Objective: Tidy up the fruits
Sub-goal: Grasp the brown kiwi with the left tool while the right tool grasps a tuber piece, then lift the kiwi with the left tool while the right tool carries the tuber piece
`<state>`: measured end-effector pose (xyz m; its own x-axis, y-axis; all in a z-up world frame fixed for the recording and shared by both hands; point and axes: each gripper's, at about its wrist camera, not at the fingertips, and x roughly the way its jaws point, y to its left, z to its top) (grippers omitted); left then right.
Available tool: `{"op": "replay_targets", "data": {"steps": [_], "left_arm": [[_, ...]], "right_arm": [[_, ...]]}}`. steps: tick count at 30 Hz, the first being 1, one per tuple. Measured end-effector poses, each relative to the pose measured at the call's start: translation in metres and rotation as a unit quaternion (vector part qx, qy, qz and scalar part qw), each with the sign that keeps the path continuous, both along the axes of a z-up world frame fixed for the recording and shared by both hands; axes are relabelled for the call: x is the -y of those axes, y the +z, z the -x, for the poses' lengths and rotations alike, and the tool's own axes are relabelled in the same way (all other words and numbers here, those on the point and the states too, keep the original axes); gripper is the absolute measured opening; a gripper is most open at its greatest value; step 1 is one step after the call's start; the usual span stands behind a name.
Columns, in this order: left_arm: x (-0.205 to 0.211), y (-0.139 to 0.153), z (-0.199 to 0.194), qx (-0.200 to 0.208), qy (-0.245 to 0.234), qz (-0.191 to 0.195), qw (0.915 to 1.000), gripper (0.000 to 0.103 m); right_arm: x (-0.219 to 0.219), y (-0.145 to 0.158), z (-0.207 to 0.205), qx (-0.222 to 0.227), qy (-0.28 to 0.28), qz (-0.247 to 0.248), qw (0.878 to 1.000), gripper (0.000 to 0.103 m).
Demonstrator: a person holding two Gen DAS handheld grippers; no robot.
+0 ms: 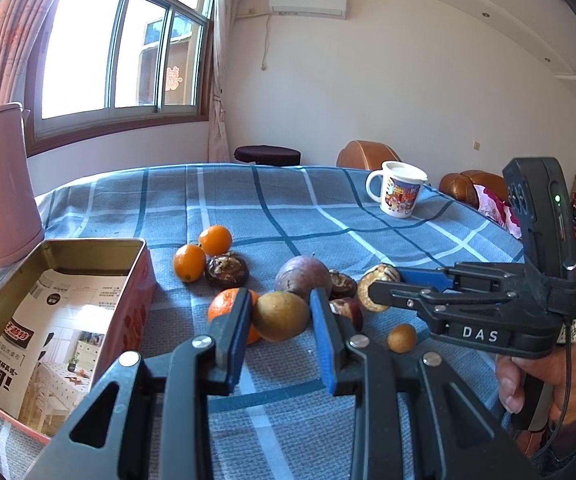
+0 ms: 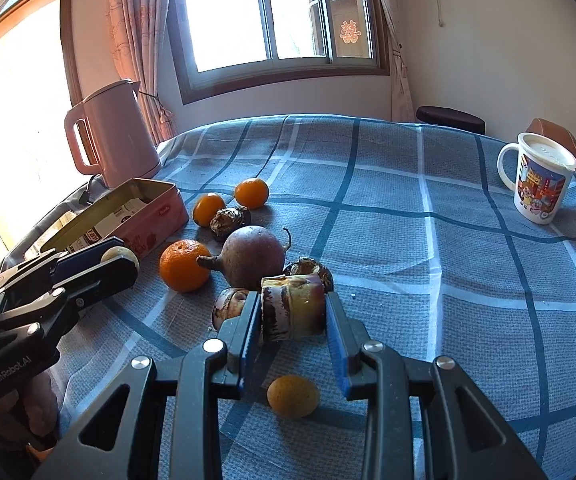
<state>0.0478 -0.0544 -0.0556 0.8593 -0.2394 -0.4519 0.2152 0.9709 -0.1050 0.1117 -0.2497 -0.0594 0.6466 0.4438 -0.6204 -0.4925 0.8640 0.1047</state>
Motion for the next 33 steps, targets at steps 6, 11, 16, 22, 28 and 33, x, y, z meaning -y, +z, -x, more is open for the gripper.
{"op": "replay_targets", "data": {"steps": [6,11,16,22,28,33], "left_arm": [[0.001,0.005,0.004,0.016,0.003,-0.004,0.9999,0.032],[-0.001,0.006,0.005,0.021,0.003,-0.002,0.9998,0.032],[-0.001,0.007,0.005,0.023,0.005,-0.002,0.9997,0.032],[0.001,0.012,0.009,0.037,0.009,-0.010,0.9992,0.032],[0.002,0.016,0.012,0.051,0.014,-0.020,0.9984,0.032],[0.000,0.018,0.014,0.060,0.020,-0.022,0.9977,0.032]], "right_arm": [[0.001,0.004,0.005,0.017,0.001,-0.005,1.000,0.033],[0.002,0.007,0.009,0.031,0.005,-0.009,0.999,0.033],[0.003,0.008,0.012,0.041,0.006,-0.012,0.999,0.033],[0.006,0.011,0.017,0.055,0.005,-0.020,0.998,0.033],[0.007,0.014,0.020,0.064,0.004,-0.025,0.998,0.033],[0.008,0.015,0.023,0.074,0.003,-0.026,0.997,0.033]]}}
